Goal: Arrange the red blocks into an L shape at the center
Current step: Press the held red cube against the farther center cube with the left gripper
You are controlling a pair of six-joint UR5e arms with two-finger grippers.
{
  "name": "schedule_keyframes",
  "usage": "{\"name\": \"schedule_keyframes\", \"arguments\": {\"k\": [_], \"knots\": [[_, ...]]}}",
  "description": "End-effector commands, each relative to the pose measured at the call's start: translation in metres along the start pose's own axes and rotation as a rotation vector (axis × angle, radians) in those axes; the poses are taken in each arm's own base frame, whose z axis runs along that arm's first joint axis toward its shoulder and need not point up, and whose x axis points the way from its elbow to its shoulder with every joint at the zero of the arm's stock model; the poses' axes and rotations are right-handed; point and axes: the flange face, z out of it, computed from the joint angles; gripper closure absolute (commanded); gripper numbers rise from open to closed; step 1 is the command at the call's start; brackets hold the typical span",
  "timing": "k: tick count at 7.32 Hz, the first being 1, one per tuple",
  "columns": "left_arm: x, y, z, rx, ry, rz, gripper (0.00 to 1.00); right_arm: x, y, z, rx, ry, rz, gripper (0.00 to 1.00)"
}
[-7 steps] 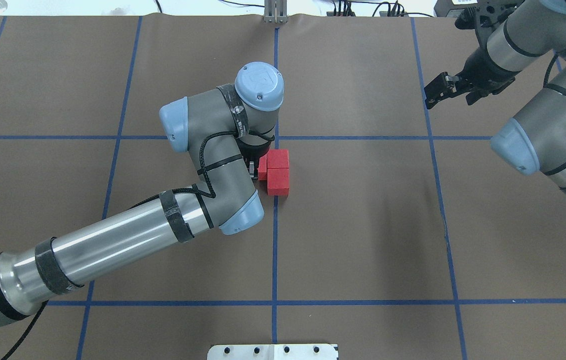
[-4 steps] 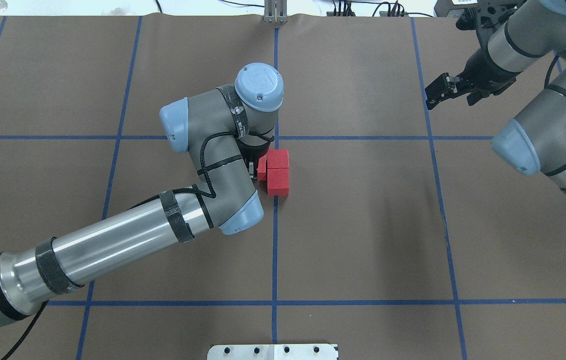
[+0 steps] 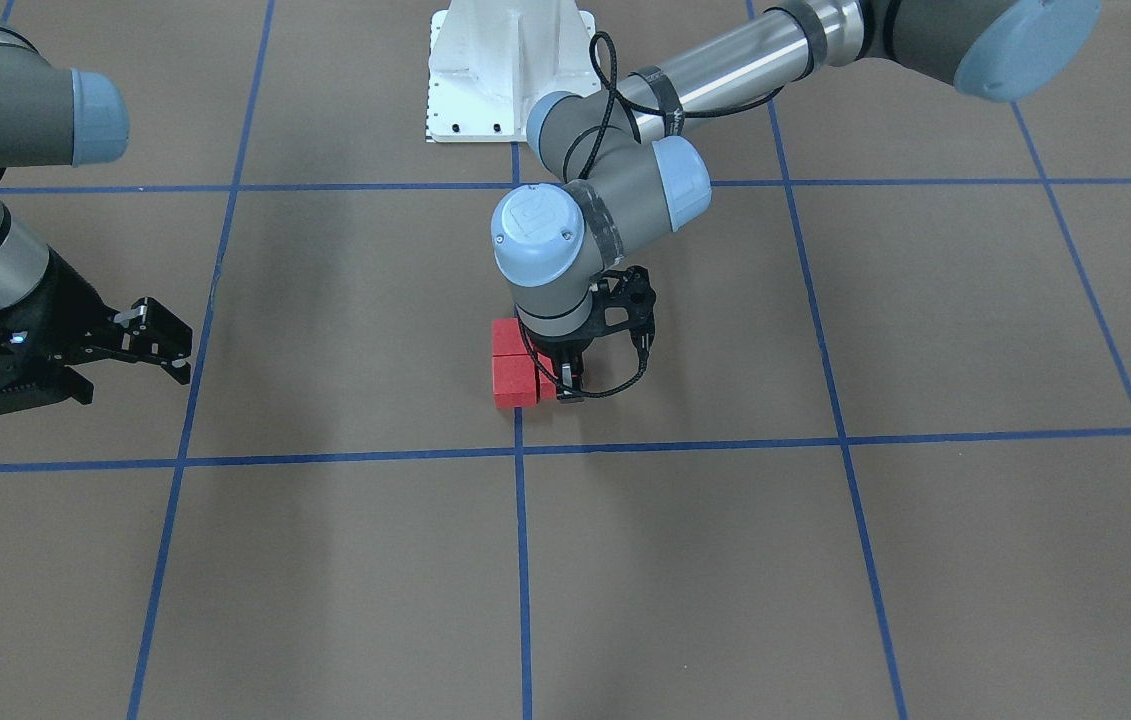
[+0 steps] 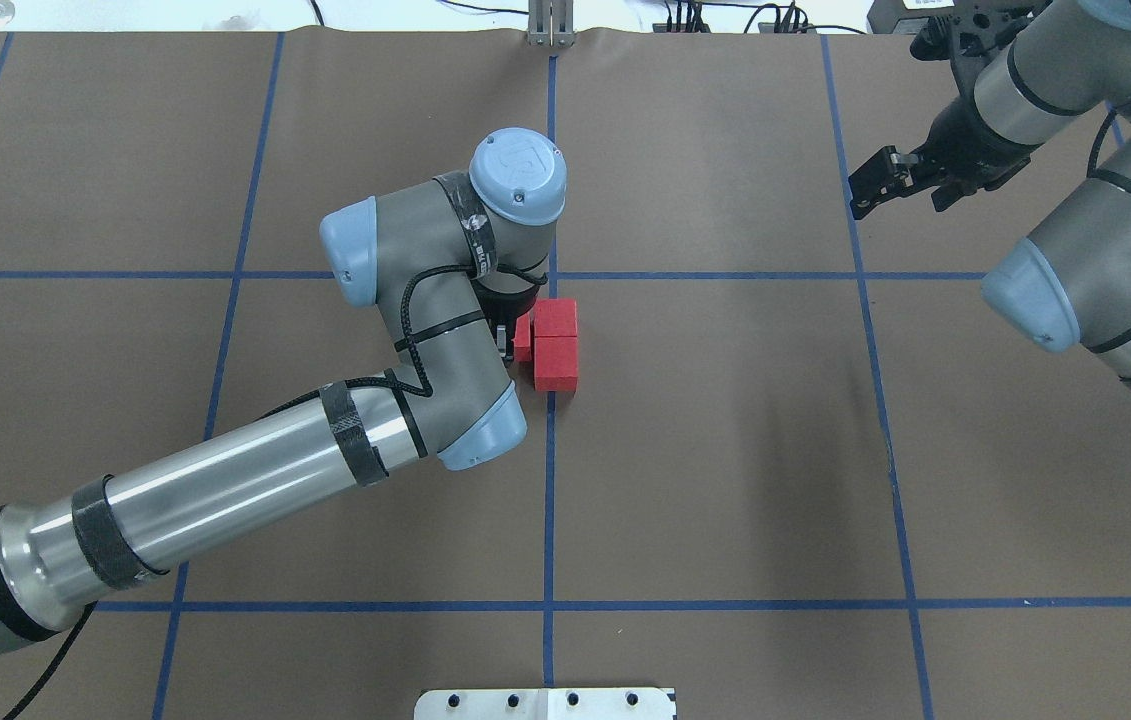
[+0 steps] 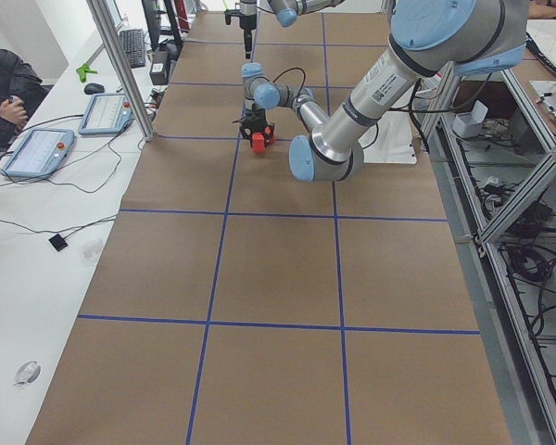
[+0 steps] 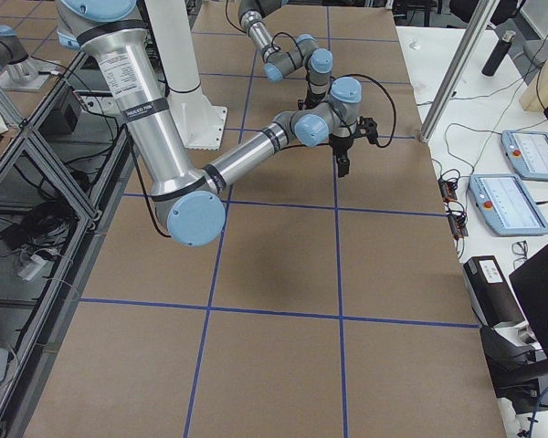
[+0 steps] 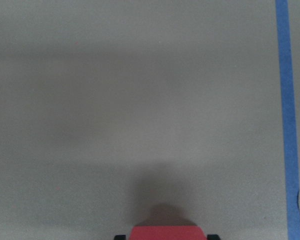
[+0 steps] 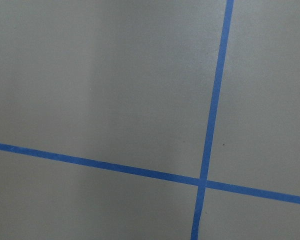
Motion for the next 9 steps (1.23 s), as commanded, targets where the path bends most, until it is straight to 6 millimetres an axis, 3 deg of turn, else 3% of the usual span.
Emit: {"name": "schedule_keyframes", "arguments": {"k": [1,9], "knots": [[0.0,0.0008,-0.0009,-0.001,0.001,0.001,0.38,-0.0005,0.0008,-0.0004,0.0,-0.001,-0.001,0.01],[-0.008,0.0076,0.0005,-0.005,-0.006,0.003,0.38,0.0022,0.0025,0.0009,-0.002,0.003,0.001,0.01]]}}
